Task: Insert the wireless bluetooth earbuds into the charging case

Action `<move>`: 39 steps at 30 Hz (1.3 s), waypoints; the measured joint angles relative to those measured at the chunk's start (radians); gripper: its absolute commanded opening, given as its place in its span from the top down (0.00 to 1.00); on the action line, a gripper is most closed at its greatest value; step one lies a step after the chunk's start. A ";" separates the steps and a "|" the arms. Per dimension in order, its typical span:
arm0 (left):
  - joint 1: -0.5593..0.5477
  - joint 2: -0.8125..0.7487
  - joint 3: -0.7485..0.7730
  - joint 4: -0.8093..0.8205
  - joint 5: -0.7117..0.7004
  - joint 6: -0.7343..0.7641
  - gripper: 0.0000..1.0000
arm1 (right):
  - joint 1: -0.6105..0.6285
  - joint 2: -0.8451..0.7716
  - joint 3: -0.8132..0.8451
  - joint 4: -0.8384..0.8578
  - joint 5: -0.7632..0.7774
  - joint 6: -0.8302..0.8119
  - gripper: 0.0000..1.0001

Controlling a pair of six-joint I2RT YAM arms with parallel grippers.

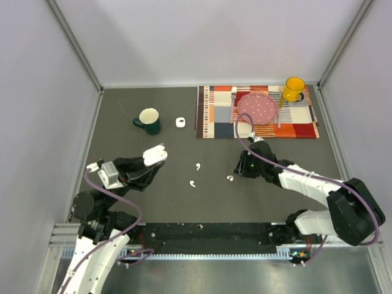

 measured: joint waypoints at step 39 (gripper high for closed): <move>0.000 0.016 -0.024 0.027 0.026 -0.041 1.00 | -0.006 0.164 -0.013 0.160 -0.215 -0.137 0.80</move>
